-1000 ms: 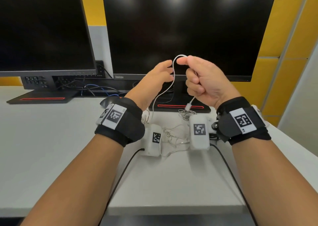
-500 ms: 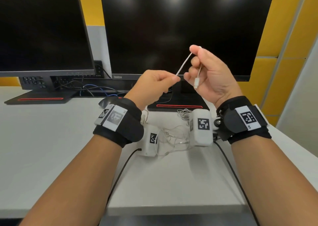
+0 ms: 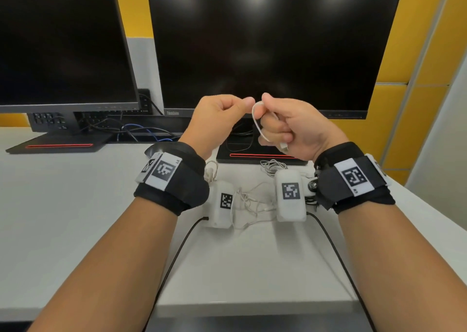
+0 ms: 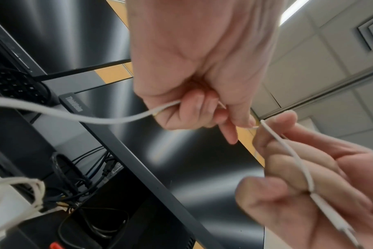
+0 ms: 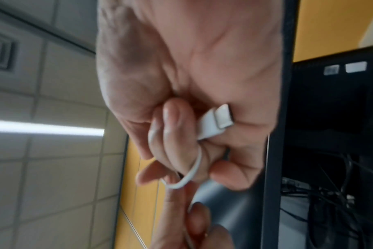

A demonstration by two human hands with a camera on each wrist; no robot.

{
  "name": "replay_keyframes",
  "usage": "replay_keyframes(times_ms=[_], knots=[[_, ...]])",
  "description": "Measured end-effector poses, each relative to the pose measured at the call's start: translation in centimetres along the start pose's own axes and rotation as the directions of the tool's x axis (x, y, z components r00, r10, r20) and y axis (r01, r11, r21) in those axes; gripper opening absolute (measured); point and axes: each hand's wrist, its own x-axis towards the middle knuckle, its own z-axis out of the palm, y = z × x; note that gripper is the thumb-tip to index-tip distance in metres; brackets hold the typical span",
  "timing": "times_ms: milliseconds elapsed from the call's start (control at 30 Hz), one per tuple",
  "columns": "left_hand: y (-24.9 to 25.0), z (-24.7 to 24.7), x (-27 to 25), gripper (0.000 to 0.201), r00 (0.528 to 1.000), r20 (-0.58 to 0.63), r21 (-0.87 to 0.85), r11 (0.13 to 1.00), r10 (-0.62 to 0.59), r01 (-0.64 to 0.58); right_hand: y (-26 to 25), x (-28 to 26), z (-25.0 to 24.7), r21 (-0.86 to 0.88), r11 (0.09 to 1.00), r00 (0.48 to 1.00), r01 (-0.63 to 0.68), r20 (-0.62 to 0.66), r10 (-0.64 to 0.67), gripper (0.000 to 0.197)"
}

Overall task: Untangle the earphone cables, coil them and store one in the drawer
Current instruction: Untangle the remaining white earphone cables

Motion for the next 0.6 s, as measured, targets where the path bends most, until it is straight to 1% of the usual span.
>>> replay_keyframes(times_ms=[33,100,133,167,200,233,267,300,333,367,400,433,467,500,533,600], knots=[[0.1,0.1,-0.1,0.024,0.999,0.027,0.021,1.0,-0.023,0.022,-0.1,0.0,0.1,0.098,0.994,0.998,0.056,-0.04,-0.053,0.039],[0.0,0.4,-0.2,0.025,0.992,0.103,0.123,0.99,-0.077,0.064,-0.3,0.2,-0.1,0.296,0.936,0.975,0.191,-0.164,-0.147,0.035],[0.0,0.4,-0.3,0.024,0.979,0.168,0.171,0.982,-0.111,0.082,-0.2,0.3,-0.3,0.301,0.919,0.955,0.254,-0.228,-0.189,0.034],[0.0,0.4,-0.4,0.023,0.958,0.248,0.196,0.976,-0.143,0.095,-0.1,0.4,-0.4,0.224,0.931,0.933,0.288,-0.287,-0.219,0.033],[0.1,0.5,-0.6,0.023,0.932,0.321,0.198,0.974,-0.167,0.107,0.0,0.4,-0.5,0.085,0.956,0.911,0.28,-0.336,-0.237,0.029],[0.3,0.5,-0.7,0.022,0.912,0.374,0.165,0.98,-0.17,0.115,0.2,0.6,-0.5,-0.062,0.969,0.896,0.239,-0.37,-0.245,0.024],[0.6,0.5,-0.8,0.022,0.908,0.395,0.102,0.989,-0.141,0.109,0.3,0.8,-0.5,-0.201,0.962,0.887,0.182,-0.388,-0.249,0.02],[0.9,0.5,-0.8,0.024,0.923,0.375,0.024,0.996,-0.09,0.087,0.4,0.9,-0.4,-0.334,0.934,0.89,0.129,-0.377,-0.257,0.016],[1.0,0.5,-0.8,0.026,0.949,0.312,-0.04,0.998,-0.043,0.058,0.6,1.1,-0.3,-0.443,0.892,0.906,0.091,-0.335,-0.259,0.015],[1.0,0.3,-0.6,0.027,0.975,0.221,-0.079,0.996,-0.015,0.033,0.7,1.2,-0.1,-0.494,0.867,0.934,0.072,-0.272,-0.232,0.019],[0.8,0.2,-0.4,0.028,0.991,0.133,-0.097,0.995,-0.006,0.019,0.9,1.2,0.1,-0.462,0.886,0.963,0.039,-0.22,-0.157,0.028],[0.6,0.0,-0.2,0.028,0.998,0.066,-0.108,0.994,-0.012,0.019,0.9,1.0,0.3,-0.377,0.926,0.983,-0.015,-0.175,-0.056,0.039],[0.3,-0.1,0.0,0.028,0.999,0.019,-0.116,0.993,-0.029,0.031,0.8,0.8,0.5,-0.304,0.951,0.992,-0.056,-0.128,0.018,0.046],[0.0,-0.1,0.1,0.027,0.999,-0.007,-0.119,0.992,-0.051,0.05,0.5,0.5,0.6,-0.247,0.967,0.995,-0.064,-0.088,0.043,0.048],[-0.2,-0.1,0.1,0.027,0.997,-0.012,-0.119,0.99,-0.074,0.072,0.4,0.3,0.6,-0.193,0.98,0.997,-0.038,-0.066,0.026,0.046],[-0.4,0.2,0.2,0.029,0.993,0.026,-0.122,0.985,-0.119,0.121,0.1,0.2,0.6,-0.036,0.997,0.994,0.075,-0.08,-0.078,0.043]])
